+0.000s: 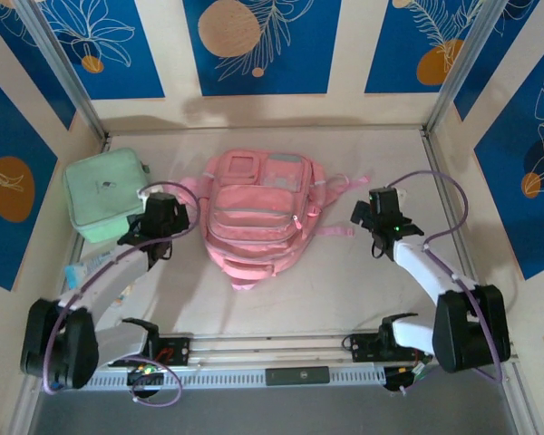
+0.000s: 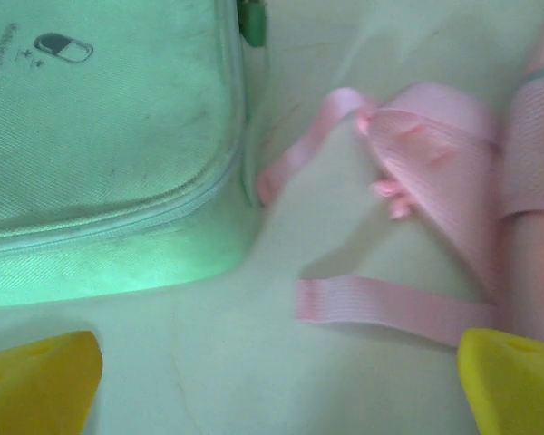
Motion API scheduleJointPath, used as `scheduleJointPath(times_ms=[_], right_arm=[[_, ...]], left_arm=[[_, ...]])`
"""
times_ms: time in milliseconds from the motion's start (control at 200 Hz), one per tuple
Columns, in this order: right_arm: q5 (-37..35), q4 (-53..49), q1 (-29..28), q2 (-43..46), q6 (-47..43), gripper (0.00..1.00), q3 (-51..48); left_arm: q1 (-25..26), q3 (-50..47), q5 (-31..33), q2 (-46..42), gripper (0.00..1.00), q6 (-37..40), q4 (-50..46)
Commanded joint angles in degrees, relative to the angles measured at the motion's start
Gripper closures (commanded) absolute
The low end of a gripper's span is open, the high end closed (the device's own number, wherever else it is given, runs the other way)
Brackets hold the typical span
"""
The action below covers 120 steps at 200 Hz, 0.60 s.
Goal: Pack the student bag
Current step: Reset both arms
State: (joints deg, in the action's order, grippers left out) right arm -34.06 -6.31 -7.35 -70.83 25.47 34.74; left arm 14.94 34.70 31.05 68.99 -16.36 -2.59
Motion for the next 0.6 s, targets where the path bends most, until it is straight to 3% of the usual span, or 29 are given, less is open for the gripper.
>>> scheduleJointPath(times_ms=[0, 55, 155, 215, 270, 345, 420, 480, 515, 570, 595], right_arm=[[3.8, 24.4, 4.1, -4.2, -6.7, 0.01, -5.8], [8.9, 29.4, 5.1, -5.7, -9.4, 0.01, -6.9], [16.7, 39.1, 5.5, -7.0, -15.4, 0.01, -9.3], [22.0, 47.0, 6.0, -8.4, -18.4, 0.01, -11.5], [26.2, 47.1, 6.9, -9.7, -18.9, 0.01, -11.0], [31.0, 53.5, 6.7, -13.7, -21.0, 0.01, -12.8], [28.7, 58.2, 5.1, -17.0, -22.3, 0.01, -13.1], [28.4, 51.4, 6.9, -16.4, -20.0, 0.01, -10.5], [30.7, 52.3, 7.9, -16.6, -19.3, 0.01, -10.7], [29.6, 51.3, 7.6, -16.5, -19.4, 0.01, -10.2], [29.9, 51.8, 7.7, -16.6, -19.3, 0.01, -10.4]], left_arm=[[-1.3, -8.9, 0.6, 6.5, 0.01, 17.2, 31.8], [-1.4, -12.0, -3.4, 10.7, 0.01, 21.6, 44.3], [-1.6, -11.5, -8.8, 14.8, 0.01, 24.8, 50.9], [-2.3, -9.9, -10.2, 17.2, 0.01, 24.0, 48.8], [-3.0, -9.8, -10.7, 17.7, 0.01, 23.7, 48.8], [-5.2, -12.5, -18.3, 16.6, 0.01, 23.1, 52.7], [-7.5, -17.1, -25.2, 17.5, 0.01, 22.2, 60.9], [-7.8, -18.8, -28.2, 22.0, 0.01, 23.4, 69.9], [-7.9, -18.1, -27.7, 21.1, 0.01, 22.8, 65.9], [-8.3, -13.4, -21.7, 20.3, 0.01, 20.2, 55.7], [-9.9, -12.7, -23.2, 21.1, 0.01, 18.8, 56.1]])
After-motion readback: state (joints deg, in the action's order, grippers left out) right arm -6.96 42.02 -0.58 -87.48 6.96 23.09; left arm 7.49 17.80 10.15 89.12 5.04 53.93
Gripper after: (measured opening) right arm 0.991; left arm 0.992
